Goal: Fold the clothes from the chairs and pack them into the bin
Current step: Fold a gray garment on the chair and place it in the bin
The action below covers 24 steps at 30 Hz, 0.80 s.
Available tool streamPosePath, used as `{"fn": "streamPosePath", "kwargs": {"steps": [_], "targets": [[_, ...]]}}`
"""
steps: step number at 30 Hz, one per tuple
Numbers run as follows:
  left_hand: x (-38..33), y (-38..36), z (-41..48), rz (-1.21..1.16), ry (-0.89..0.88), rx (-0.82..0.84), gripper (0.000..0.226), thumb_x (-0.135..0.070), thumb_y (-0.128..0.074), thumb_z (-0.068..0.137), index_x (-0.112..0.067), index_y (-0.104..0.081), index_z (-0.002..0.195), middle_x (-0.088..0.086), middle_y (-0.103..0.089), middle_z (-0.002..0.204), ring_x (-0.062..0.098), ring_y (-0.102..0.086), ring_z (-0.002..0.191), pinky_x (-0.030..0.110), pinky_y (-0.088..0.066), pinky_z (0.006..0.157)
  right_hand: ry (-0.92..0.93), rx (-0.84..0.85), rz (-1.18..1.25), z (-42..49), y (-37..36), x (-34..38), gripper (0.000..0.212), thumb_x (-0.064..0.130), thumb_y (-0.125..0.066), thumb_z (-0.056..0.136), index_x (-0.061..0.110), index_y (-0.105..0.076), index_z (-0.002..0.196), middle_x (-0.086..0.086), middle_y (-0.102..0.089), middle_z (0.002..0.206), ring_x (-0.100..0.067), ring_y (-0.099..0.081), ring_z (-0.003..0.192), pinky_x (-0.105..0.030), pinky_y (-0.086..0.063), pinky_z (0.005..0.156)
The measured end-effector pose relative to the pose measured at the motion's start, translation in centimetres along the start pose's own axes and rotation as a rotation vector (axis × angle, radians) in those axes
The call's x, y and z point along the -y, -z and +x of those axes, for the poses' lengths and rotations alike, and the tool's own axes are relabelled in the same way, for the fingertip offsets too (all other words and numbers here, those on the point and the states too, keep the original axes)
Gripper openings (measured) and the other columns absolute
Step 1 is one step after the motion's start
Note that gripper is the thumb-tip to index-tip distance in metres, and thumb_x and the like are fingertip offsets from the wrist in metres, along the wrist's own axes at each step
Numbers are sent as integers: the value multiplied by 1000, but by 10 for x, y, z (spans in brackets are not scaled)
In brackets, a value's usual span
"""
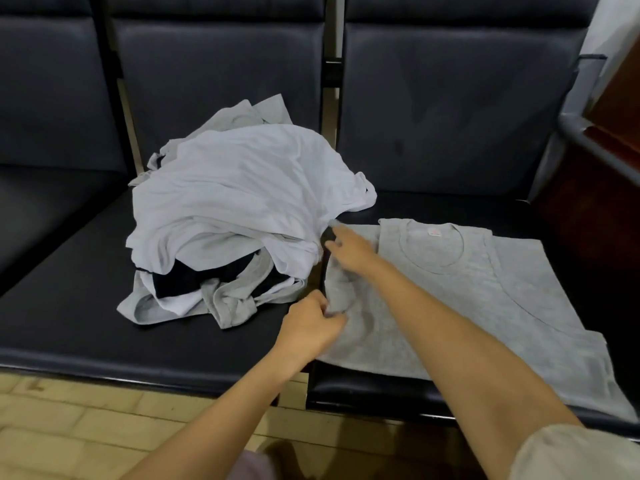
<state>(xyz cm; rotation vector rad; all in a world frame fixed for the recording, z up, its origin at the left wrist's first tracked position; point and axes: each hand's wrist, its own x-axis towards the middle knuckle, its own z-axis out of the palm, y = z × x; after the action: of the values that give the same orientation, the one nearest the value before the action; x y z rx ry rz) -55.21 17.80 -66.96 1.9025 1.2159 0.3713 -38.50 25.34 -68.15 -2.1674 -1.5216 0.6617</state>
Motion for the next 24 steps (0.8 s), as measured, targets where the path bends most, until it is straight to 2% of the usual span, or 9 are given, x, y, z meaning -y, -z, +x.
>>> {"fn": "streamPosePath", "kwargs": {"steps": [2,5,8,11,13,16,19,21,24], "targets": [[-10,-2,-5,-127,-53,-28,22,-18,-62,84,-17,-42,76,-5,-45,69,8,-41,61,20,-34,54,30,-100,212,-11,23,-6,50,21,-41,101,16,-29,150,-4,-49,119,-26,-43,130,-31,-29,110],[-36,-15,-14,-245,-182,-57,11,-9,-63,84,-13,-53,83,-6,-49,71,4,-42,61,10,-37,55,39,-211,219,-26,61,-24,43,20,-42,100,18,-42,143,-6,-52,131,-23,-45,127,-21,-29,98],[-62,-39,-19,-282,-246,3,10,-14,-65,86,-12,-59,92,-7,-54,77,2,-47,65,8,-38,60,-12,-223,123,-36,91,-52,45,25,-40,101,21,-40,145,-4,-45,142,-24,-40,133,-29,-29,106],[-80,-65,-26,-230,-268,182,15,-24,-61,92,-13,-61,102,-11,-56,81,-1,-52,66,6,-40,59,-96,-106,-3,-44,108,-84,51,29,-37,102,24,-26,151,-2,-34,152,-25,-20,145,-38,-22,115],[-87,-81,-29,-96,-330,274,30,-34,-54,97,-8,-64,104,0,-63,89,9,-57,75,15,-44,65,-151,-11,-173,-47,112,-101,55,36,-37,102,26,-18,153,-2,-18,159,-27,-6,148,-46,-16,118],[-87,-94,-27,208,-468,147,34,-34,-45,100,-7,-65,106,8,-59,103,21,-54,94,31,-43,81,-124,-52,-312,-53,107,-110,51,37,-38,102,27,-26,150,-3,-11,161,-27,-4,148,-46,-12,117],[-75,-97,-21,509,-505,119,41,-31,-42,100,-6,-48,133,10,-42,134,26,-34,127,35,-31,105,45,-103,-370,-63,91,-103,45,30,-41,102,14,-40,144,-7,-31,153,-26,-23,142,-35,-17,114],[-65,-97,-20,656,-402,264,59,-42,-31,102,-9,-20,150,8,-13,155,25,-6,144,41,-10,118,46,-23,-373,-66,77,-98,47,32,-40,102,17,-35,147,-5,-28,156,-23,-22,144,-36,-18,117],[-55,-90,-17,747,-285,424,63,-47,-15,103,-18,9,153,-4,19,159,16,22,145,49,10,118,-10,74,-370,-62,61,-93,51,36,-31,104,21,-22,152,-1,-13,161,-20,-14,147,-35,-13,117]]}}
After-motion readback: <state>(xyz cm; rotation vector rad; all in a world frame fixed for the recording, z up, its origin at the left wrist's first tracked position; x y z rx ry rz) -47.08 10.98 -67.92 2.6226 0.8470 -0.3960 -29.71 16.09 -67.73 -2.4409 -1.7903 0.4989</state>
